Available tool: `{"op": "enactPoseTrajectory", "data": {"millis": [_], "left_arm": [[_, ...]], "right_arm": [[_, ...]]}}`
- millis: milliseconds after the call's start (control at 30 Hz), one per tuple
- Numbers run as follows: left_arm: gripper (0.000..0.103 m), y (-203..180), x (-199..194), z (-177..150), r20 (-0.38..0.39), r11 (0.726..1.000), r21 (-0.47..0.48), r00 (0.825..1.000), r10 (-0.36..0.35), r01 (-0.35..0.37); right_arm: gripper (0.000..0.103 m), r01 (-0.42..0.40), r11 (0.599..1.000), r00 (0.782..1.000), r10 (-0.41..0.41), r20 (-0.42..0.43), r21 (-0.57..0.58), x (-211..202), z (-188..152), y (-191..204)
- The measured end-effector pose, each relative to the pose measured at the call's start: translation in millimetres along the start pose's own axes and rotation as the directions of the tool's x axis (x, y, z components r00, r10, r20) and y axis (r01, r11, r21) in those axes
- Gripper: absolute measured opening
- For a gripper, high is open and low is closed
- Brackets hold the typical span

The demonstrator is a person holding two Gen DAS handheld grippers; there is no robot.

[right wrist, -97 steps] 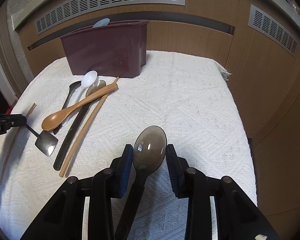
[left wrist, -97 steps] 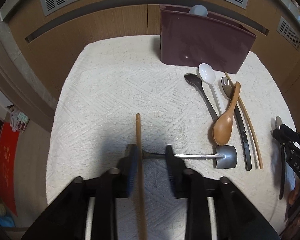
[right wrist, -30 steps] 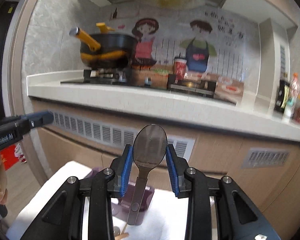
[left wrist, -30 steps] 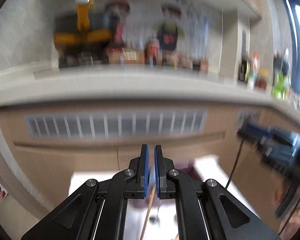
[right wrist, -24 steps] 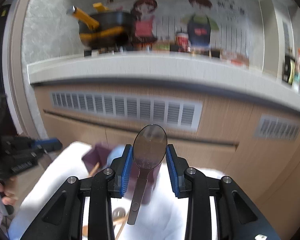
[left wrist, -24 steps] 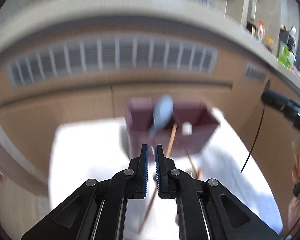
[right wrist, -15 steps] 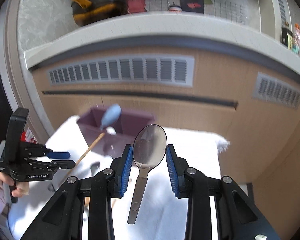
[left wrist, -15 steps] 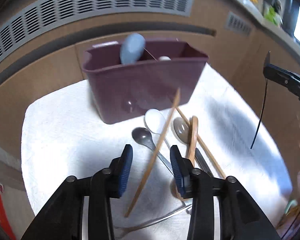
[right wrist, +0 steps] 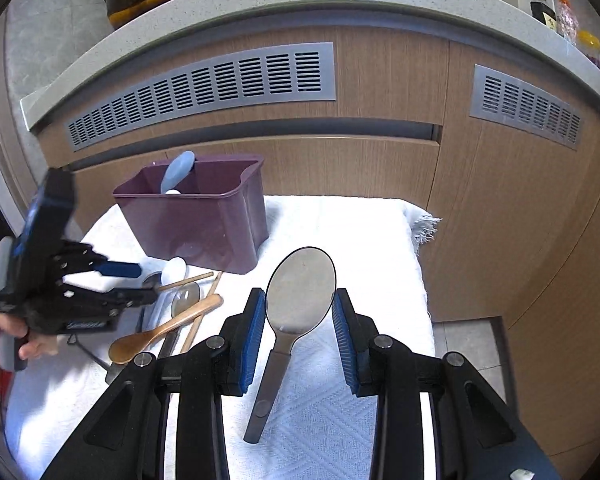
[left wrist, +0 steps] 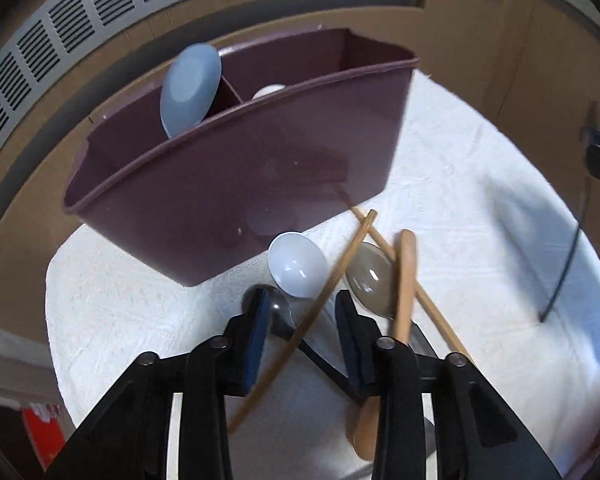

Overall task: Organize utensils
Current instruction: 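Grasp the brown wooden spoon by its handle with the left tool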

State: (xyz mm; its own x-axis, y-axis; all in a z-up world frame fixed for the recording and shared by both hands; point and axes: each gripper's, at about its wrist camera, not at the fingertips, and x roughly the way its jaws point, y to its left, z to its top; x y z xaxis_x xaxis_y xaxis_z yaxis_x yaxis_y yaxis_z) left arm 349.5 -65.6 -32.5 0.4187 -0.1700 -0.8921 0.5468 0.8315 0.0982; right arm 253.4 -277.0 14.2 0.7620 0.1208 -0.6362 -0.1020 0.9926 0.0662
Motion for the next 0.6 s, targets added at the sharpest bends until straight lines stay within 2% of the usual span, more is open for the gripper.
{"op": "enactPoseTrajectory", "data": {"millis": [100,233,267,367,400,467,600], "left_arm": [[0.034,2,7,1,-0.024,1.000,-0.021,1.000,0.017,-0.017],[0.033,6,9,-2,-0.030,0.998,-0.059,1.000,0.001,-0.003],[0.030,7,8,-4,-0.029,0.998,-0.067,1.000,-0.004,0.002],[0.010,12,7,-9,-0.024,0.994,-0.111,0.999,-0.027,0.024],[0.007,13,5,-12,-0.018,0.993,-0.120,1.000,-0.017,0.015],[0.002,16,-3,-26,0.018,0.987,-0.162,1.000,-0.008,0.011],[0.001,23,-37,-62,0.141,0.959,-0.275,0.990,-0.026,0.065]], "right_arm": [[0.031,-0.009,1.000,1.000,0.009,0.003,0.003,-1,0,-1],[0.031,-0.016,1.000,1.000,0.016,0.009,0.003,-5,0,0],[0.031,-0.019,1.000,1.000,0.019,0.009,0.004,-6,0,1],[0.031,-0.024,1.000,1.000,0.024,0.011,0.005,-10,2,6],[0.031,-0.028,1.000,1.000,0.028,0.013,0.004,-11,2,8],[0.031,-0.036,0.999,0.999,0.036,0.021,-0.002,-17,2,14],[0.031,-0.035,0.999,0.998,0.037,0.046,-0.033,-30,2,27]]}}
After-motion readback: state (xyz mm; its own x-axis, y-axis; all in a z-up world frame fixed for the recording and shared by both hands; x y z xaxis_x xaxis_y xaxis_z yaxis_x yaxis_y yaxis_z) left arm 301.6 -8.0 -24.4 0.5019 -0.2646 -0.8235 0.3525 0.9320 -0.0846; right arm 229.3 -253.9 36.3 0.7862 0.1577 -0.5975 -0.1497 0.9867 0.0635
